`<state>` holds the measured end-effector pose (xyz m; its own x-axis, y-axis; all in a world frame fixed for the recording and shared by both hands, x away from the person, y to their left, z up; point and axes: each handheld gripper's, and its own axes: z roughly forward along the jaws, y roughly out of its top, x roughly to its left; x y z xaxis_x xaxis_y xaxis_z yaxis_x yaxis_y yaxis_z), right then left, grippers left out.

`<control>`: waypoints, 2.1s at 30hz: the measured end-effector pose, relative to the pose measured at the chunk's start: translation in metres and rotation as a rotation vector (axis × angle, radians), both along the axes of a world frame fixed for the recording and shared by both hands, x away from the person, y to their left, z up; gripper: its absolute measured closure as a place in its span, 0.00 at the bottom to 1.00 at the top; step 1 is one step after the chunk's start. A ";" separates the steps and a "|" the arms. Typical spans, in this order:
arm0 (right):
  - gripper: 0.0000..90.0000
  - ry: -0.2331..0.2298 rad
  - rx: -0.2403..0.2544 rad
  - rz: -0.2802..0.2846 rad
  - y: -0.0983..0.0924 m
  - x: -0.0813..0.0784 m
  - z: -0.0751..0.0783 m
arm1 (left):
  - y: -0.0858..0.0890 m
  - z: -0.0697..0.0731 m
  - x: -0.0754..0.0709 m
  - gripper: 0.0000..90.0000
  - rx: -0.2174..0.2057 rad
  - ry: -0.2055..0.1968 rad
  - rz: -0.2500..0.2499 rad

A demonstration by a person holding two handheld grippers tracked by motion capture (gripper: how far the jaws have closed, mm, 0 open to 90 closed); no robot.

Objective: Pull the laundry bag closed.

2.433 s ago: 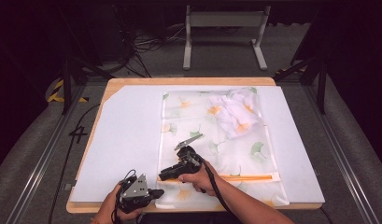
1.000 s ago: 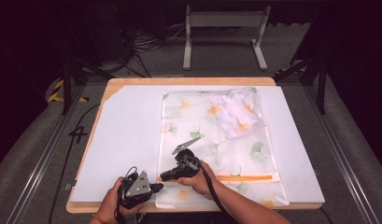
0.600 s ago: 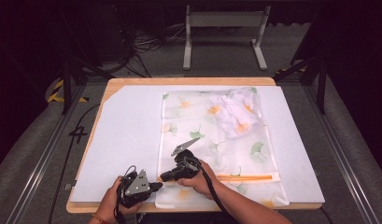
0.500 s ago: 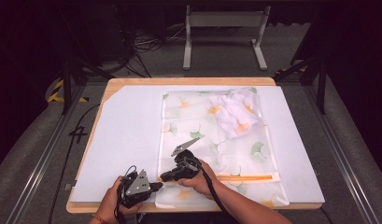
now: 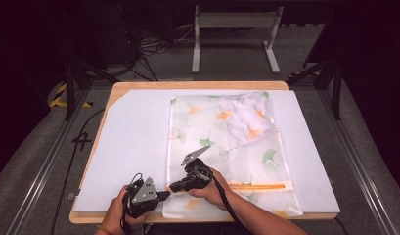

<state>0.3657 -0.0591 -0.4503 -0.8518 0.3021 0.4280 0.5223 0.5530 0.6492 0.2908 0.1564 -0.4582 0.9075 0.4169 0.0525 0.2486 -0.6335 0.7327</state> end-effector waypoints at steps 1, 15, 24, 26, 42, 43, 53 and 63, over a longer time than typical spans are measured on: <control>1.00 -0.002 0.001 0.002 0.000 0.000 0.000 | 0.000 0.000 0.000 1.00 -0.001 0.003 0.002; 1.00 -0.015 -0.007 0.021 -0.003 -0.001 0.003 | 0.001 -0.001 0.000 1.00 -0.011 0.005 0.011; 1.00 0.028 0.012 0.010 0.002 0.000 -0.002 | 0.001 -0.001 0.000 1.00 -0.013 0.007 0.005; 1.00 0.038 0.014 0.010 0.002 0.000 -0.003 | 0.002 -0.001 0.001 1.00 -0.020 0.012 0.004; 1.00 0.050 0.009 -0.026 0.007 0.000 -0.008 | 0.003 -0.002 0.001 1.00 -0.033 0.013 0.007; 1.00 0.052 0.013 -0.022 0.007 0.000 -0.008 | 0.003 -0.002 0.000 1.00 -0.033 0.013 0.008; 1.00 0.023 0.015 -0.027 -0.004 0.000 -0.005 | 0.002 -0.002 0.001 1.00 -0.029 0.014 0.009; 1.00 0.042 0.023 -0.028 -0.007 0.003 -0.004 | 0.003 -0.003 0.001 1.00 -0.037 0.015 0.007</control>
<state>0.3688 -0.0664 -0.4539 -0.8245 0.3150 0.4702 0.5641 0.5230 0.6389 0.2915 0.1596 -0.4610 0.9051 0.4245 0.0230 0.2643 -0.6043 0.7516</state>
